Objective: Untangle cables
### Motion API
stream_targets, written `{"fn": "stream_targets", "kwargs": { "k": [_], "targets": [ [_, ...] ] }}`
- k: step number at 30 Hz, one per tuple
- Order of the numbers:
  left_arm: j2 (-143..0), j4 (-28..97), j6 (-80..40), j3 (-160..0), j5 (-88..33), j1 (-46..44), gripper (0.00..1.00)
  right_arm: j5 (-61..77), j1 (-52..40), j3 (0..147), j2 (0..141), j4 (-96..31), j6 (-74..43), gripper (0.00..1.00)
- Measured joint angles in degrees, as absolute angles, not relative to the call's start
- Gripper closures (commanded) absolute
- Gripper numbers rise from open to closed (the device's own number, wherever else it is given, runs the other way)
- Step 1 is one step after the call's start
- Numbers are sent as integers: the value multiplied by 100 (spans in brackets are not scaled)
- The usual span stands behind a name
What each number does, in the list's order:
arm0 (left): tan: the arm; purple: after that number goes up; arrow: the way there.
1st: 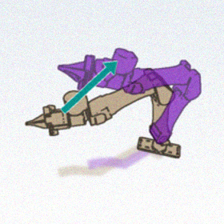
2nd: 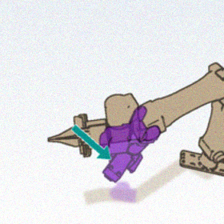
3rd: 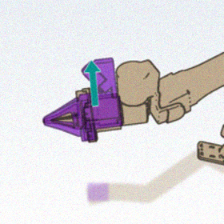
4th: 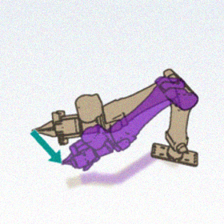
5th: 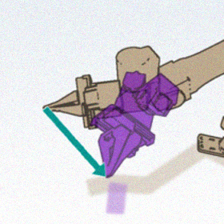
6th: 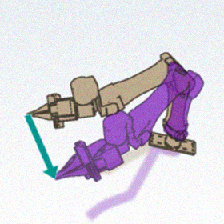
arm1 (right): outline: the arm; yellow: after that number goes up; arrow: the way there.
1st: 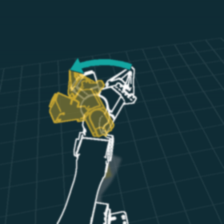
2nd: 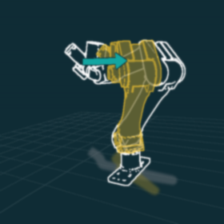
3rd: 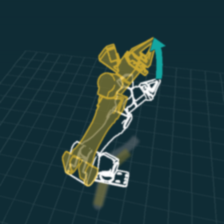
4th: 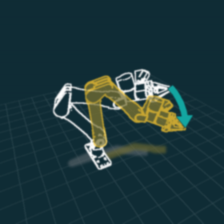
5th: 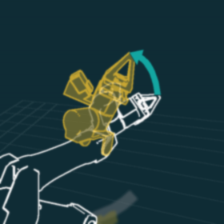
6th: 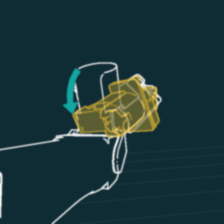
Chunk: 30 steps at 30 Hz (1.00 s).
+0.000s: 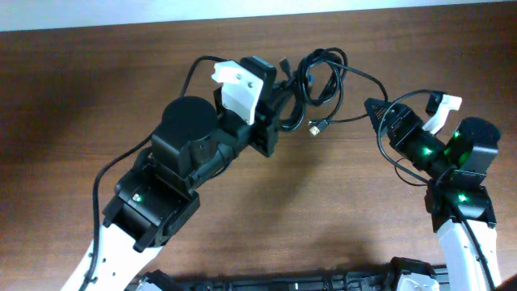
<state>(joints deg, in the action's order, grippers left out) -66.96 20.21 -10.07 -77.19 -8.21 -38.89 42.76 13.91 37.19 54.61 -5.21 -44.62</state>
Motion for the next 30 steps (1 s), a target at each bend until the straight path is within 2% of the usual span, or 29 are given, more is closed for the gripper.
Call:
{"fn": "stream_targets", "kwargs": {
  "k": [5,14,30],
  "targets": [
    [-6696,2021,-1007,-7719,-670,-3885,100,5148,1396,3717,5468,-390,-4329,1],
    [-6720,1999,-1168,-7719,-447,-3885,100,7074,1396,3706,5487,1400,-4560,2],
    [-7153,1669,-1400,-7719,-449,-4539,100,7096,1396,3706,5487,1675,-4827,2]
  ]
}}
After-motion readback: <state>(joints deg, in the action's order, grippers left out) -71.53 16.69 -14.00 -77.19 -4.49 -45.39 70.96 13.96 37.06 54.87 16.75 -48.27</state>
